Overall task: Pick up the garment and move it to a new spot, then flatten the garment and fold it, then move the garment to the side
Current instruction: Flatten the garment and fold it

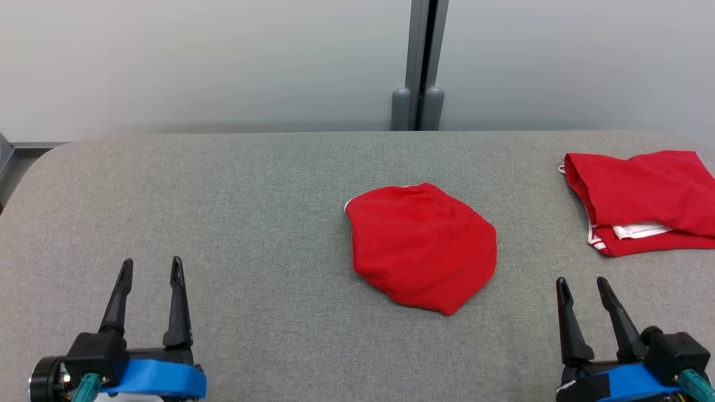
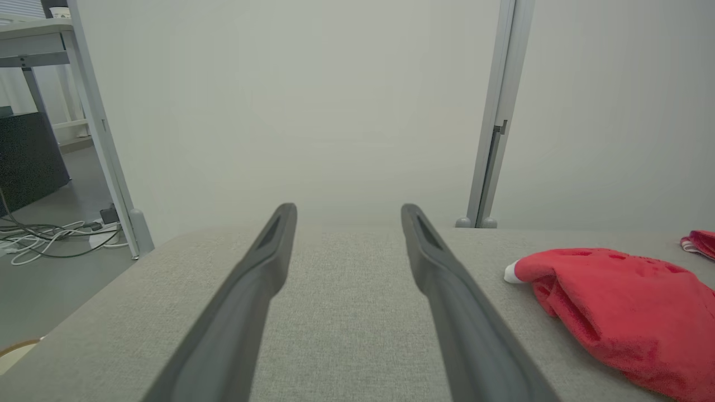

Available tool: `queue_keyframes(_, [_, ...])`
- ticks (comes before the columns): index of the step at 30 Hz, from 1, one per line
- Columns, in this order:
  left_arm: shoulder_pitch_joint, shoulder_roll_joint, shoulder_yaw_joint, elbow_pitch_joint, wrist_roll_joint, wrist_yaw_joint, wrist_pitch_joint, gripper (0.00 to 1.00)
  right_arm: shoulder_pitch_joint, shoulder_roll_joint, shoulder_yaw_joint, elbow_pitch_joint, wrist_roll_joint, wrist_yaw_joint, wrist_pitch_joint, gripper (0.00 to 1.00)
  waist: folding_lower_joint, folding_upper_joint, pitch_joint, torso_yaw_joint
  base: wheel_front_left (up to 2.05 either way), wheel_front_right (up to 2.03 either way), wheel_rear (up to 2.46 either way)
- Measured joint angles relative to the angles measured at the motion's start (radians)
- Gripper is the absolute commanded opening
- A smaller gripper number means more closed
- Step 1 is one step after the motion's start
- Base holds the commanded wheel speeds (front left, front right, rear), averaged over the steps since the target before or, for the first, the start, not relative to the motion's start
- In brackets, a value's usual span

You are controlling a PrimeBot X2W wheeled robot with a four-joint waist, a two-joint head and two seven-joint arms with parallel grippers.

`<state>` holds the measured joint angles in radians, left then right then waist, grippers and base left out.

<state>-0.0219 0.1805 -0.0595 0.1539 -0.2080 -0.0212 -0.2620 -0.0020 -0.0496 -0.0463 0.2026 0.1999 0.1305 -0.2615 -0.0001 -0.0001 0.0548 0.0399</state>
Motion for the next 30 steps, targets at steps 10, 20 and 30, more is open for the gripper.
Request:
queue_keyframes(10, [0.043,-0.03,0.03,0.006,0.037,-0.024,0.0,1.0,0.039,0.0,0.001,0.009,0.003,0.0,0.002,1.0,0.0,0.0001,-0.021,0.004,0.0,0.0,0.0])
queue_keyframes(20, [0.055,-0.051,0.06,0.006,0.057,-0.047,0.0,1.0,0.048,0.0,-0.001,0.009,0.003,0.0,0.013,1.0,0.0001,0.0001,-0.032,0.0,0.0,0.0,0.0])
queue_keyframes(30, [0.056,-0.06,0.08,0.01,0.072,-0.062,0.0,1.0,0.051,0.0,0.001,0.009,0.003,0.0,0.014,1.0,0.0001,0.0001,-0.034,-0.002,0.0,0.0,0.0])
